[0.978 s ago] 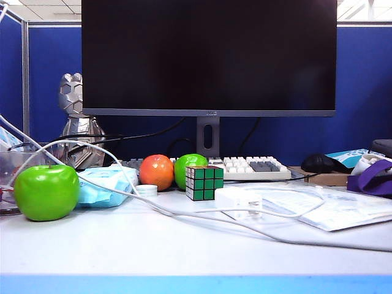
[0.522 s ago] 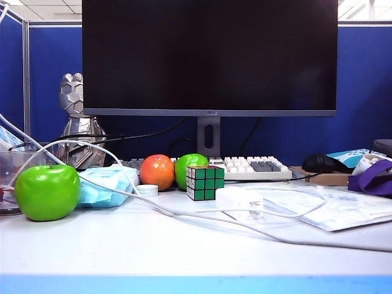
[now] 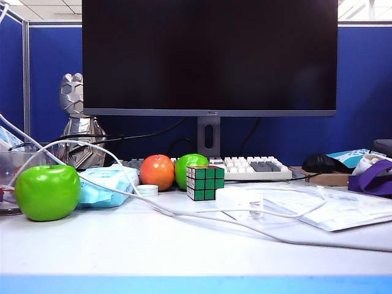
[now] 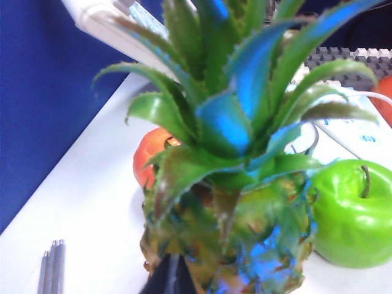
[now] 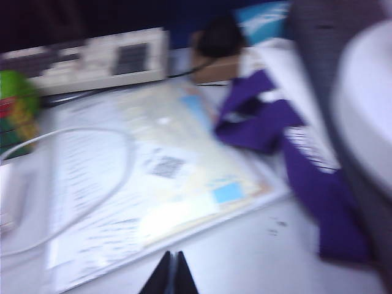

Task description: Pick up the Type-C charging cable and the charging base, insert one end of the Type-C charger into the corresponding slot on the base, and finally place the plugged-in charger back on the table.

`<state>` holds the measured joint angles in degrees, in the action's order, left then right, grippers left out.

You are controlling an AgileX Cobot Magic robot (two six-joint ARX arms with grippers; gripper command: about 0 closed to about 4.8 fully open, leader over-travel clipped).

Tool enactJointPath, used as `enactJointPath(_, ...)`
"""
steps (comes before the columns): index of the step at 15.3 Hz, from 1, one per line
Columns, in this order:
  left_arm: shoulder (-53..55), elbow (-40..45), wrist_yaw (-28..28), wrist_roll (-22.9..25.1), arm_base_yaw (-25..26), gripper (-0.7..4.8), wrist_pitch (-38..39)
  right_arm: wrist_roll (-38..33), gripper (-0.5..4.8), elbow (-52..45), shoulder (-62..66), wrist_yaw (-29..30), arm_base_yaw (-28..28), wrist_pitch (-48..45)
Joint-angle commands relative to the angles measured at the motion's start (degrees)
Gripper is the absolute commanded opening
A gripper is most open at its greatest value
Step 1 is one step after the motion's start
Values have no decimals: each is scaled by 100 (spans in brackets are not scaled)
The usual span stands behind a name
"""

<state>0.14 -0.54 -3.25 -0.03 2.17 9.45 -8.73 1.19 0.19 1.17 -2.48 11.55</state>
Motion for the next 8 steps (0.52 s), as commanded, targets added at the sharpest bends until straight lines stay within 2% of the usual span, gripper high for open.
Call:
enactJointPath(1, -9, 4, -17, 2, 0, -5, 61, 15, -5, -31, -9, 50, -129, 4)
enactJointPath(4, -9, 4, -17, 2, 0, -5, 61, 503, -5, -55, -9, 7, -9, -74)
enactJointPath(8, -9, 4, -20, 2, 0, -5, 61, 514, -5, -52, -9, 9, -17, -87)
